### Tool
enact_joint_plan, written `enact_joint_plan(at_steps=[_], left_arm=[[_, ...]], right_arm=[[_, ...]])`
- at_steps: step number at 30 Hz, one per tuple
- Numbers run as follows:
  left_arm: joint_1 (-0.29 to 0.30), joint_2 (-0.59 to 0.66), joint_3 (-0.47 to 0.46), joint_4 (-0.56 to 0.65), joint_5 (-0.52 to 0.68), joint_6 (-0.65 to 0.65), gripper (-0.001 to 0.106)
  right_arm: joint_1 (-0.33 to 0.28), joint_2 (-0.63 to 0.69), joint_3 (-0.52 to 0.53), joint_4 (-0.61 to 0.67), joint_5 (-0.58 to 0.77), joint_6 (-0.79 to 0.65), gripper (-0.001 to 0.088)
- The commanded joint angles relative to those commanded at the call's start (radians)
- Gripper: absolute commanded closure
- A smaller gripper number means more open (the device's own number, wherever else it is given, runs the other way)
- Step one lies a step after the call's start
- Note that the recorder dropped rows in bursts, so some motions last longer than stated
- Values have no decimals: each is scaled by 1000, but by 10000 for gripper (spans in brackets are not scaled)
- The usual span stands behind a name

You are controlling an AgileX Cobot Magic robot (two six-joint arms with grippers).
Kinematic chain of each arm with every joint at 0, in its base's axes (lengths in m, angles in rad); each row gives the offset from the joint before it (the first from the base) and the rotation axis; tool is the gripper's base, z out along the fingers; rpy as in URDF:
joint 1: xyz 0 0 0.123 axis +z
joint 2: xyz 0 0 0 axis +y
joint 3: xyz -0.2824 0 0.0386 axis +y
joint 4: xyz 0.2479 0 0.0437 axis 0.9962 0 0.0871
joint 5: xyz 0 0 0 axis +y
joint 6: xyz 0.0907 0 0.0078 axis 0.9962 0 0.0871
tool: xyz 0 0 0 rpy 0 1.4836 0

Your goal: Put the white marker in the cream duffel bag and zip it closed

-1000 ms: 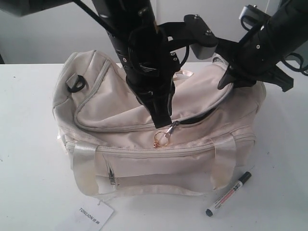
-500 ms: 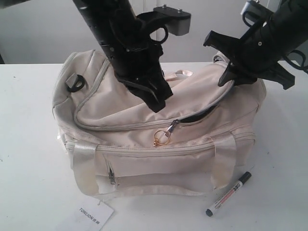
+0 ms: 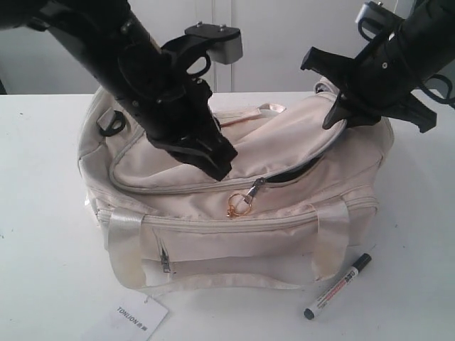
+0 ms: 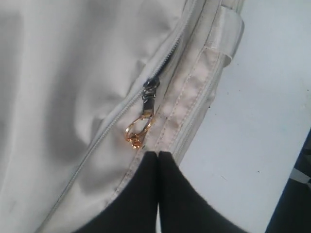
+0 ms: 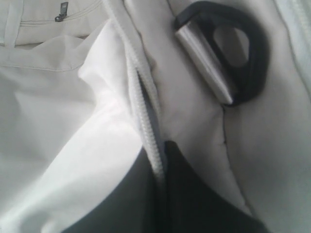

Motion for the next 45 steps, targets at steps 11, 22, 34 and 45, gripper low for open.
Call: enact_joint_plan(at_steps=[11,22,34,45], left_arm=[[0,0,83,-156,-159,409,1014],[0,2,164,7,-229,465,605],[0,5,203,-53,-337,526,470],[0,82,203,-184,-286,617,535]], right_arm=[[0,0,0,0,0,-16,868],[0,0,0,0,-4,-21,868],[0,0,0,0,-12,-21,868],[0,0,0,0,-20,-21,868]])
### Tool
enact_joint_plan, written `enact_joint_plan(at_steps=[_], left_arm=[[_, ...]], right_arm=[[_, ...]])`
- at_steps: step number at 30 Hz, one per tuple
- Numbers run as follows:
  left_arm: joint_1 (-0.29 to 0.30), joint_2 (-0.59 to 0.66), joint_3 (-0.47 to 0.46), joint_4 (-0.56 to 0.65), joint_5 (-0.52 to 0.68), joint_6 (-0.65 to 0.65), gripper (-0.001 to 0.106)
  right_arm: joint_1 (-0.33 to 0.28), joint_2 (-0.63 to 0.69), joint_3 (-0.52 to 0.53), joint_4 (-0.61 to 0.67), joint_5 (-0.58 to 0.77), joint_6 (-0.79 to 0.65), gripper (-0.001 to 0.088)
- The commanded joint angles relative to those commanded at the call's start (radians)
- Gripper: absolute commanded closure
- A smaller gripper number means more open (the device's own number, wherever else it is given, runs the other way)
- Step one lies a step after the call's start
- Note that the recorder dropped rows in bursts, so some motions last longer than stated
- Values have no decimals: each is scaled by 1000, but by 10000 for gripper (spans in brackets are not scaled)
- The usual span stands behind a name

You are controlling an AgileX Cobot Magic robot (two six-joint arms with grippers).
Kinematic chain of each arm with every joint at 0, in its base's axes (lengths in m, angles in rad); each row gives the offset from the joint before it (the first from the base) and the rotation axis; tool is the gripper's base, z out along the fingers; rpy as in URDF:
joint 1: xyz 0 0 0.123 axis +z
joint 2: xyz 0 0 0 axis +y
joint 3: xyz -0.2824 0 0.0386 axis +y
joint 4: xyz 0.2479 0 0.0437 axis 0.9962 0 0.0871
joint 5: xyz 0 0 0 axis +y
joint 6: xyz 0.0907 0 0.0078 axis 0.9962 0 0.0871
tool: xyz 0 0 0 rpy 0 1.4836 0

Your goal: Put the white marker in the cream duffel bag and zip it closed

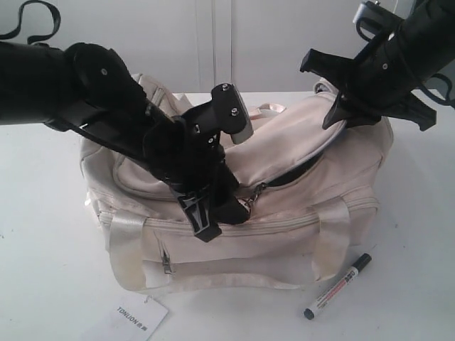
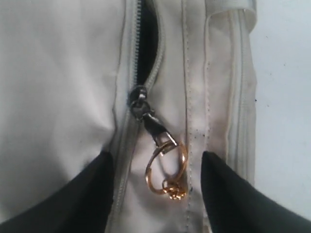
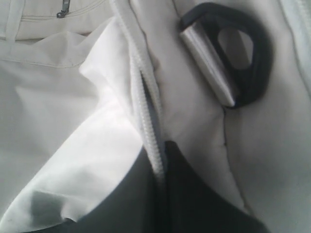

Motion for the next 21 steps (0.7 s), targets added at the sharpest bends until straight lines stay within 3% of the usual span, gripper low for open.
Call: enact_joint_plan(at_steps=[4,9,21], left_arm=[[0,0,0,0,44,0,801],[0,-10,0,4,81,17,1033],[0,-78,0,30,70,19,1053]], right_arm=[[0,0,0,0,-4,0,868],[0,0,0,0,-6,0,868],[0,0,0,0,-8,-13,868]])
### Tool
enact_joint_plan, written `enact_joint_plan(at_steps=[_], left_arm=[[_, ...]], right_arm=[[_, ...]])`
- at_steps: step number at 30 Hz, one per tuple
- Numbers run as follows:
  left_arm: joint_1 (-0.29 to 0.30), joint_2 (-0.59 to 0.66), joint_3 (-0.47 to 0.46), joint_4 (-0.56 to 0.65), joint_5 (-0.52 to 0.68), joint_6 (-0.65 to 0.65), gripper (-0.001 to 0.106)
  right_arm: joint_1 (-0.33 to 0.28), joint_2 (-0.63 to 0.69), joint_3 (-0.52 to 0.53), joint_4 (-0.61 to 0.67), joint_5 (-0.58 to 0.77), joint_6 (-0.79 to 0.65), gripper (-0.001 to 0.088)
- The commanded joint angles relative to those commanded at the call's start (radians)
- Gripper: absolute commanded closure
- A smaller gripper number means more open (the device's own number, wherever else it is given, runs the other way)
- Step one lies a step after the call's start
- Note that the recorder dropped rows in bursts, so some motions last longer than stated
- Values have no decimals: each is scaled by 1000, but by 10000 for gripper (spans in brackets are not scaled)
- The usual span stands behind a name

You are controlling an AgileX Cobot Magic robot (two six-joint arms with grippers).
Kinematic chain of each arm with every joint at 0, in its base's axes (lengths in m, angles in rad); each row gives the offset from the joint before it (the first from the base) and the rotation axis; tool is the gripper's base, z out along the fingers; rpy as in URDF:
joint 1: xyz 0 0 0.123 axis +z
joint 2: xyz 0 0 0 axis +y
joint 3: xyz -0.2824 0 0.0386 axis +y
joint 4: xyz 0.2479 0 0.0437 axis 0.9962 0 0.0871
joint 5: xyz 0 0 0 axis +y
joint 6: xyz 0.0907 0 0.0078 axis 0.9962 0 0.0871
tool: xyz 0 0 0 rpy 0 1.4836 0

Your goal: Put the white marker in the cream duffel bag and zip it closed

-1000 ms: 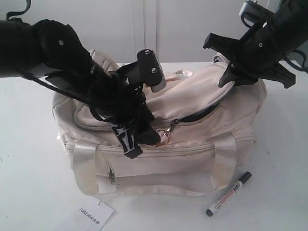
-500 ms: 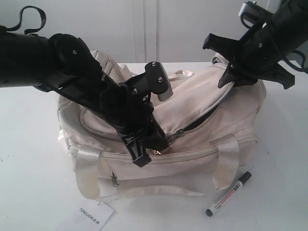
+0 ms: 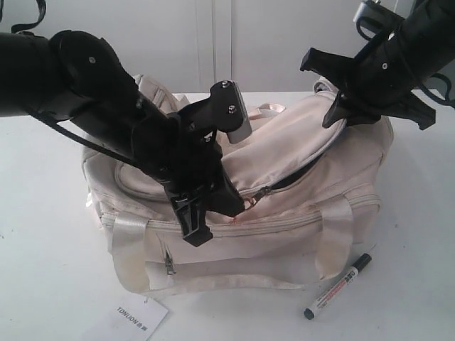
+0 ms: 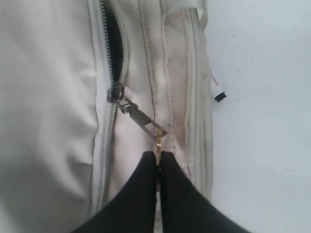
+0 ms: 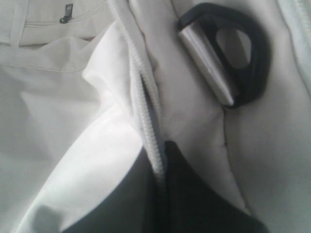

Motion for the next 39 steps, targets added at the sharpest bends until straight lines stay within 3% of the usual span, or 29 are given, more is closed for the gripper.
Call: enact_joint_plan(at_steps=[16,24,39], left_arm=[[0,-4,0,171,128,-14,1053],[0,-4,0,373,132,-198,1053],[0,-47,0,444,195,-234,1053]], right_arm=[[0,0,0,-28,0,-42,868],[0,0,0,-32,-2,-42,868],[0,0,0,-36,-2,-42,868]])
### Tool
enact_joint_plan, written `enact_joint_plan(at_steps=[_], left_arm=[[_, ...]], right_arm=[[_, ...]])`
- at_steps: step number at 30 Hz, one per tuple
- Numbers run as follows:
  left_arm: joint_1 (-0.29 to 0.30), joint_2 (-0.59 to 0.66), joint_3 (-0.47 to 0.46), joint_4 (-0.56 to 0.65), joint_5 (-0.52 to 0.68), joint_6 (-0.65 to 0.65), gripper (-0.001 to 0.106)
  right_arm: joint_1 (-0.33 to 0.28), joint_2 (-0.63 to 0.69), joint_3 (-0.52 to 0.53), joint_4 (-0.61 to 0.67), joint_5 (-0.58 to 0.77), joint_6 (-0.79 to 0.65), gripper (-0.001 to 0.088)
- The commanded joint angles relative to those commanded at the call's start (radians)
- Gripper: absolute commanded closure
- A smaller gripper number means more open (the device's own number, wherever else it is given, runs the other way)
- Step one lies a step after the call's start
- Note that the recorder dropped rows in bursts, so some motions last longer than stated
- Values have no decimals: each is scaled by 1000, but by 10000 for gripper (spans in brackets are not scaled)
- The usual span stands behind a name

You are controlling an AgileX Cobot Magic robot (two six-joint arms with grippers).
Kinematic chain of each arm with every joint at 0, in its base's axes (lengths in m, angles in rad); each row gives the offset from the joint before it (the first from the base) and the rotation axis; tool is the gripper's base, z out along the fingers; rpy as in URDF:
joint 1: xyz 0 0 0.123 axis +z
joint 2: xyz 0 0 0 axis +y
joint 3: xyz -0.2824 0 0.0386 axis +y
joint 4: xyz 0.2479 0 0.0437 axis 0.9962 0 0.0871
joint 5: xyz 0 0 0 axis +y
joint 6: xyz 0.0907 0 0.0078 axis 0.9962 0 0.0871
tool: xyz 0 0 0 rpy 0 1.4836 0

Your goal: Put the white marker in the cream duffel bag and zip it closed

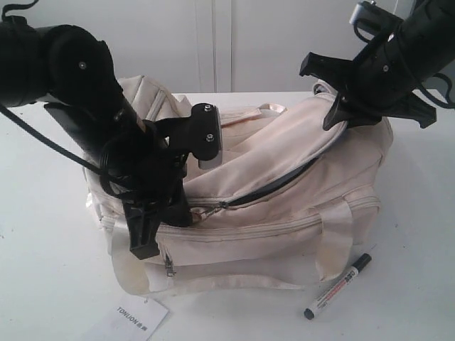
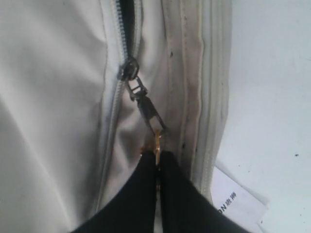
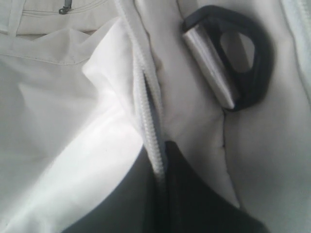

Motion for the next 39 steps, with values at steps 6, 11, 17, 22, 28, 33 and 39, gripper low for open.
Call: enact_joint_plan(at_steps=[6,11,17,22,28,33,39], left_arm=[[0,-4,0,47,15,-39,1053],[0,-4,0,106,65,-55,1053],[0,-4,0,148,81,-90,1053],[0,-4,0,193,118,-117,1053],[0,-4,0,254,122,-183,1053],[0,-4,0,267,124,-201,1053],[0,-16,0,267,128,-248,1053]], right_arm=[[0,0,0,-16,0,0,868],[0,0,0,-48,2,0,868],[0,0,0,-49,4,0,868],[0,0,0,-49,4,0,868],[0,0,0,-49,4,0,868],[0,0,0,-49,4,0,868],[0,0,0,-53,4,0,868]])
